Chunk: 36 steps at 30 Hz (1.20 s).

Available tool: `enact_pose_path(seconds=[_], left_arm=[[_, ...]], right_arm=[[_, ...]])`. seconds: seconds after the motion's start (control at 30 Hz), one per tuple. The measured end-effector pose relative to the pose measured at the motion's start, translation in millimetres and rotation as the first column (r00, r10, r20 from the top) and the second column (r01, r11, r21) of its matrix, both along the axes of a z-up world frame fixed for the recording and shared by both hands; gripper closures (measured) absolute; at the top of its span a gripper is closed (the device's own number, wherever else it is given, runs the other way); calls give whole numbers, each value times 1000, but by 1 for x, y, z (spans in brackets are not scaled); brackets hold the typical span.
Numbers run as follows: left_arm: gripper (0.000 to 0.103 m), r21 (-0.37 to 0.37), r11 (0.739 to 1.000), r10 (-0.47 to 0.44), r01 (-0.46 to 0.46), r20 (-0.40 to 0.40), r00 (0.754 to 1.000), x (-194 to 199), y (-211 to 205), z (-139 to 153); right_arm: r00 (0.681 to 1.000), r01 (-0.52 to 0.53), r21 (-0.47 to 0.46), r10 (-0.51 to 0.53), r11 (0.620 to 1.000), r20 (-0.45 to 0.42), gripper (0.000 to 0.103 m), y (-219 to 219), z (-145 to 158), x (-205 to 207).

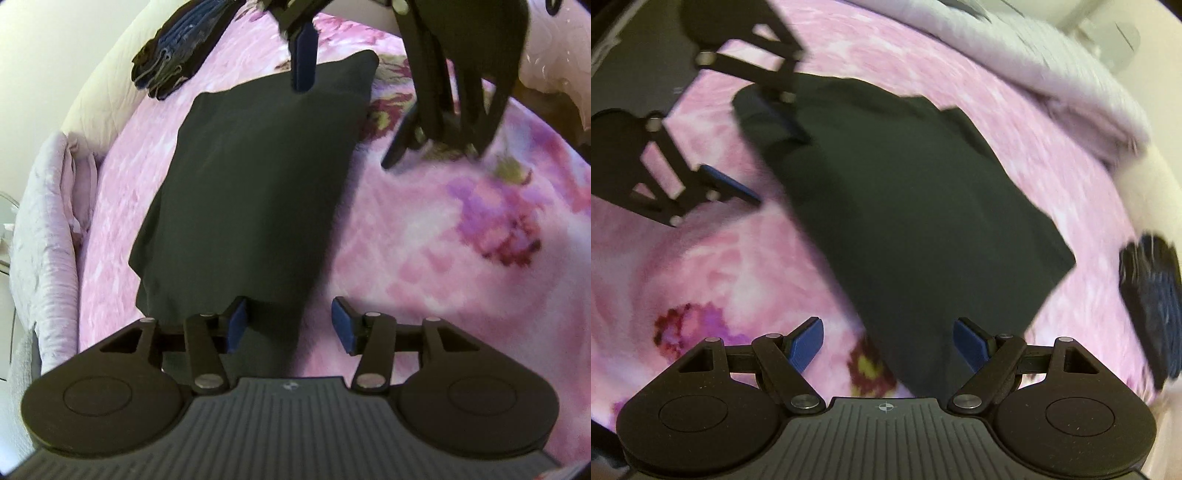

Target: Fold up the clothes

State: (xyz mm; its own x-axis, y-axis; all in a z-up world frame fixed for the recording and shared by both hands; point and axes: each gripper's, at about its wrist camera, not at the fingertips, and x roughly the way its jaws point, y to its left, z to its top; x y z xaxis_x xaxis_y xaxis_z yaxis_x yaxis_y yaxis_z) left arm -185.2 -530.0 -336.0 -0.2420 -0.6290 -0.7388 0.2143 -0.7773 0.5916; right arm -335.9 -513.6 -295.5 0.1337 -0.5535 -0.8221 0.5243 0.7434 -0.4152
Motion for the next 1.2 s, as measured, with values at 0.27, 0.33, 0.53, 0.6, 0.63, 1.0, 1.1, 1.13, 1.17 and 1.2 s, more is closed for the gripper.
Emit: enact_pose_path(seconds=[0.27,0.33,0.53,0.6,0.63,1.0,1.1,1.13,1.17,1.2], left_arm=[[53,-75,997,13,-7,77,997,24,-24,-10],[53,-93,996,17,-8,95,995,32,-27,-12],[56,-155,984,-82,90,61,995,4,-14,-19],[55,-175,980,-87,97,67,994,-3,-15,-26],[52,-185,978,-87,99,70,994,-6,-17,-29],[39,-270,962,-16,38,83,996,29,-44,-30],[44,-280,959,-29,54,93,995,17,-44,-34],[44,-280,958,-32,56,90,995,14,-48,-35],[44,-274,960,-31,53,83,996,15,-51,-36],[47,-267,962,-31,50,75,997,15,-53,-36]], right_arm=[[990,-112,-65,106,992,-97,22,2,-15,-10],[986,-130,-99,118,987,-120,22,1,-19,-22],[982,-169,-198,149,966,-114,22,7,-26,-22],[980,-186,-227,164,956,-114,22,8,-30,-10],[978,-194,-241,169,951,-120,22,8,-32,-6],[970,-197,-345,133,918,-202,22,-3,-43,-30],[971,-196,-352,131,915,-198,23,-5,-44,-28],[971,-197,-355,133,914,-197,23,-6,-44,-25],[971,-198,-358,134,912,-196,23,-8,-45,-22],[971,-198,-357,135,913,-195,23,-10,-46,-21]])
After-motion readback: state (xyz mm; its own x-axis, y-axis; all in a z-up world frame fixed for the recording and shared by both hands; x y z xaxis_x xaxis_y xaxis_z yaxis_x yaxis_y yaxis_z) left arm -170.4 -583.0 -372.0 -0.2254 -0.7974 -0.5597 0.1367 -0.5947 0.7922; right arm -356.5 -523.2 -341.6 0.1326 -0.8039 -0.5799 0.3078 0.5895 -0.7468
